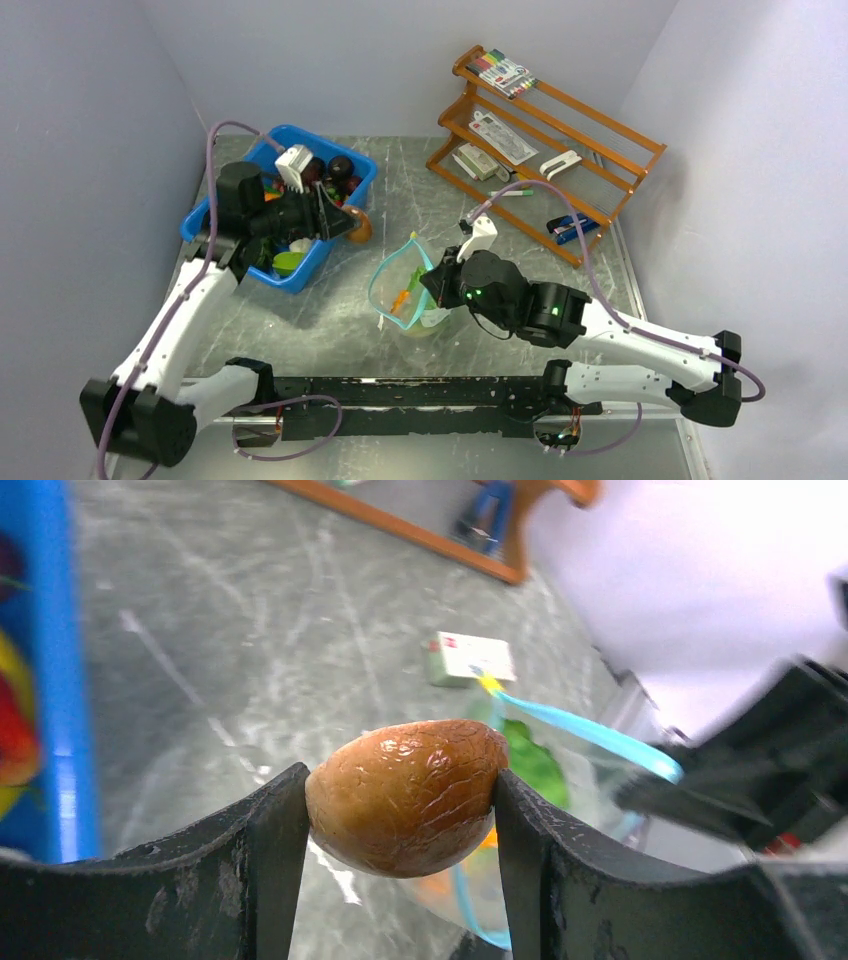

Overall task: Place the food in the zip-top bag and seal the zipper
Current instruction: Place the fake vegetable in the zipper food storage bag.

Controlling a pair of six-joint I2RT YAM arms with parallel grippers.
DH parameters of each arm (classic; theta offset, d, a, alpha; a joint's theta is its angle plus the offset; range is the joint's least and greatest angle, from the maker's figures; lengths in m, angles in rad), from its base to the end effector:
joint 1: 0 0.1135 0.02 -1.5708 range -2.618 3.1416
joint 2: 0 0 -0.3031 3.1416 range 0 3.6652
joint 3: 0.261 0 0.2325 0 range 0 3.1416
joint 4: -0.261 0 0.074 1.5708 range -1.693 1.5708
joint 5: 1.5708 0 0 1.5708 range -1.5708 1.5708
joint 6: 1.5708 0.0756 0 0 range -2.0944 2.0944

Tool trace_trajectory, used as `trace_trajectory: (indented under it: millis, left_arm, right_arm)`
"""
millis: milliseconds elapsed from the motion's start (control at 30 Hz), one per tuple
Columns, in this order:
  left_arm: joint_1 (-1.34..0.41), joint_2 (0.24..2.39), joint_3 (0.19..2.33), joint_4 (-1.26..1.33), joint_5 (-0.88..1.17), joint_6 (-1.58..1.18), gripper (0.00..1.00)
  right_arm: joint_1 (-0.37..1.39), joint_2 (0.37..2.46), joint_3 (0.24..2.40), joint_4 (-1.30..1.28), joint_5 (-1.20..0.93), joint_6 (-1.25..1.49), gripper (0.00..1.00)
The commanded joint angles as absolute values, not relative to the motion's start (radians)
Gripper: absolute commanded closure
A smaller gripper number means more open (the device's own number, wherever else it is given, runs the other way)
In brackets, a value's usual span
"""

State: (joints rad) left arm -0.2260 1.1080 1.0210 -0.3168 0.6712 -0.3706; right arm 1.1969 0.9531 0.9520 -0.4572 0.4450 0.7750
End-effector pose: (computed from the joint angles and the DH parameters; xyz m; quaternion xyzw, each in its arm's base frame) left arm 0.2196 -0.0987 0.3726 0.1241 0.7990 -0.4156 0.4165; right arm 0.1021 0.1712 0.3574 -0.0595 0.8343 0.3259 0.4406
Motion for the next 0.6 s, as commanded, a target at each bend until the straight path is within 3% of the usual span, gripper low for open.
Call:
trace_trajectory:
  millis: [0,167,367,567]
  left_arm:
    - [-0.223,0.982,0.921,-0.206,0.96,-0.459,0.65]
    - [-0.231,0.918,0.829,-0.134,1.112,-0.537,0.63]
    - [-0.268,0.889,0.679,0.229,1.233,-0.769,0.6]
    - [-0.329,0.946,0.708,0.08,1.123,-0.637,0.62]
  right_arm:
    - [1.193,0.977,0.957,-0.408,0.466,0.801,1.0]
    - [1.193,0.992,0.964,-0.372,0.473,0.805,1.0]
    - [1.193,1.024,0.995,-0.36,0.456,0.791,1.0]
    - [1.193,1.016,0.982,-0.311,0.416,0.776,1.0]
